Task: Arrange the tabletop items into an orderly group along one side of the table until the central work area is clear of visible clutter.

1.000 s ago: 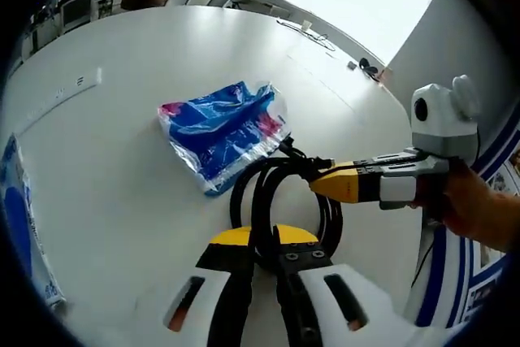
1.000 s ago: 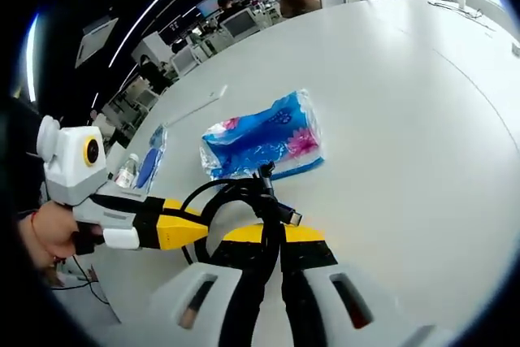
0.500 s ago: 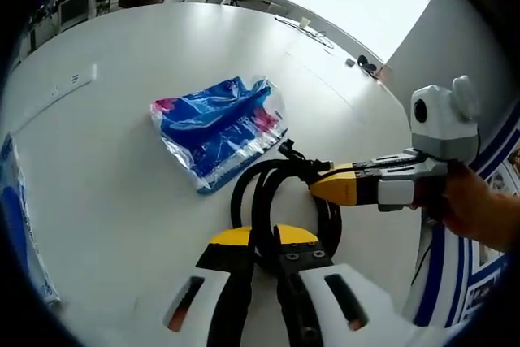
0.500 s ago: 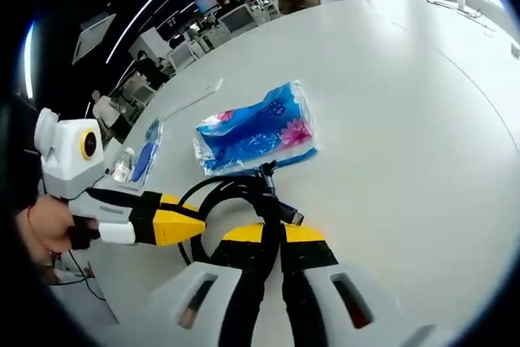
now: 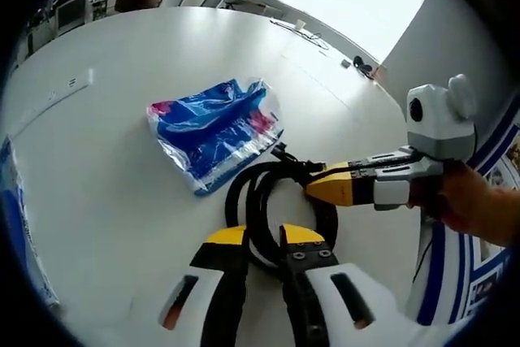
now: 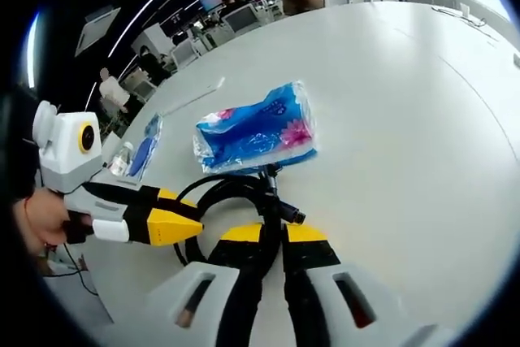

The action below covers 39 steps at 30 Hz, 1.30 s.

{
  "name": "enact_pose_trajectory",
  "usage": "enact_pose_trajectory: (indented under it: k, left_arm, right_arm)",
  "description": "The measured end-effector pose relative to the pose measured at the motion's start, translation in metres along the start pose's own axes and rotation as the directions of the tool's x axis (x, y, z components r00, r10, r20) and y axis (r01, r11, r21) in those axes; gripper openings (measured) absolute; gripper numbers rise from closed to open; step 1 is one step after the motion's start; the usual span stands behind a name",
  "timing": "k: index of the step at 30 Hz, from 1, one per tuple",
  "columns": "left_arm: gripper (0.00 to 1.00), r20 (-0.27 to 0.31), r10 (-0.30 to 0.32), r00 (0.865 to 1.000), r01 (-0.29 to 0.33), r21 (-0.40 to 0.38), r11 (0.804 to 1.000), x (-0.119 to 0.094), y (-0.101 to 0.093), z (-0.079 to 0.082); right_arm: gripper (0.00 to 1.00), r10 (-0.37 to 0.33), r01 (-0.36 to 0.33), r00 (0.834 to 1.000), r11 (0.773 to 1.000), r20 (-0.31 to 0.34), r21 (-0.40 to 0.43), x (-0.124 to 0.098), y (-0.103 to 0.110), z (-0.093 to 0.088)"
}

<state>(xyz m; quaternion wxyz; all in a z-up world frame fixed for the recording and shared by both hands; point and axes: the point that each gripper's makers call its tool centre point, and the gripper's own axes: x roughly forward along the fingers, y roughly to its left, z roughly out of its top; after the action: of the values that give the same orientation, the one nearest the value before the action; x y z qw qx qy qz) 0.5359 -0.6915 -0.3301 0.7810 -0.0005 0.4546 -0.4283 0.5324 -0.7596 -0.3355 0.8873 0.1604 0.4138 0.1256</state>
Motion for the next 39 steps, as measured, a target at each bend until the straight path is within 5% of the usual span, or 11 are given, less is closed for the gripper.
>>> enact_pose_trajectory:
  k: [11, 23, 39]
  left_arm:
    - [0.22, 0.004, -0.014, 1.0, 0.013, 0.003, 1.0, -0.001, -0.004, 0.0]
    - [0.43, 0.02, -0.01, 1.0, 0.01, 0.012, 1.0, -0.007, -0.003, 0.004]
    - [0.45, 0.05, 0.002, 0.999, -0.002, 0.017, 1.0, -0.026, 0.004, 0.015]
  right_arm:
    - [0.14, -0.012, 0.012, 1.0, 0.999, 0.01, -0.03, -0.003, -0.001, 0.0]
    - [0.21, -0.025, 0.026, 1.0, 0.999, 0.012, -0.033, -0.008, -0.003, 0.002]
    - [0.26, -0.03, 0.032, 0.999, 0.998, 0.038, -0.061, -0.019, -0.002, 0.016]
